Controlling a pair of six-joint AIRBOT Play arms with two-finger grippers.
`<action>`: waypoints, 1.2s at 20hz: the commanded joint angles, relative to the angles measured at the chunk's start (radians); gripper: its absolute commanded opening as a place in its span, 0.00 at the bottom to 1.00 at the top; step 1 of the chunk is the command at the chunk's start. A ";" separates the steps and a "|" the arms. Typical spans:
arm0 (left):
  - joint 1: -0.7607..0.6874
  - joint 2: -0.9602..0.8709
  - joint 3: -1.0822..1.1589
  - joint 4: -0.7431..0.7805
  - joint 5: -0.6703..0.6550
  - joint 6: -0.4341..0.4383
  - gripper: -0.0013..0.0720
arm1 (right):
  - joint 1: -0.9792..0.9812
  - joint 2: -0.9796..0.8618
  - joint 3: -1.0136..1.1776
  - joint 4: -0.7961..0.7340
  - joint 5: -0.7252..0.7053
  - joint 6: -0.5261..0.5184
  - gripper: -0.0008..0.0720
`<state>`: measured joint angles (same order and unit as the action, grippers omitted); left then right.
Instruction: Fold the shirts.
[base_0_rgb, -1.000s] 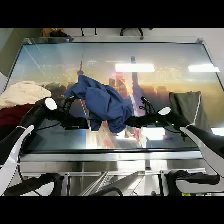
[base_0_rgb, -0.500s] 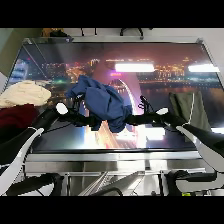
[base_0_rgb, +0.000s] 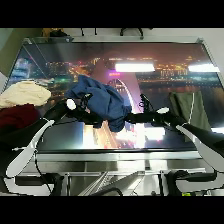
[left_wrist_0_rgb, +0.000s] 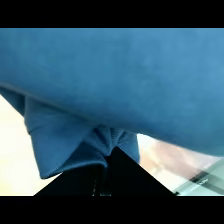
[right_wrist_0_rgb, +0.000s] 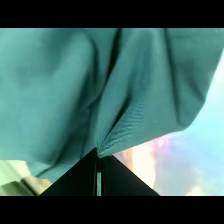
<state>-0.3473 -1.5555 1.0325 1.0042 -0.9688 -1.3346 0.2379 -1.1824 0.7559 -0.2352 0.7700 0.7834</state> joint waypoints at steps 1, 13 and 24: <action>0.003 -0.013 0.060 0.000 -0.053 0.009 0.05 | -0.002 0.003 0.007 0.053 0.039 -0.037 0.04; 0.014 0.413 0.343 0.099 -0.352 -0.002 0.04 | -0.383 0.460 0.301 0.066 0.418 -0.021 0.04; -0.152 0.679 1.007 0.317 -0.235 -0.158 0.04 | -0.405 0.531 1.124 -0.222 0.269 0.001 0.03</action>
<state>-0.4885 -0.9329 2.0602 1.2362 -1.2671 -1.4639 -0.1635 -0.6220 1.7714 -0.3702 1.0760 0.7662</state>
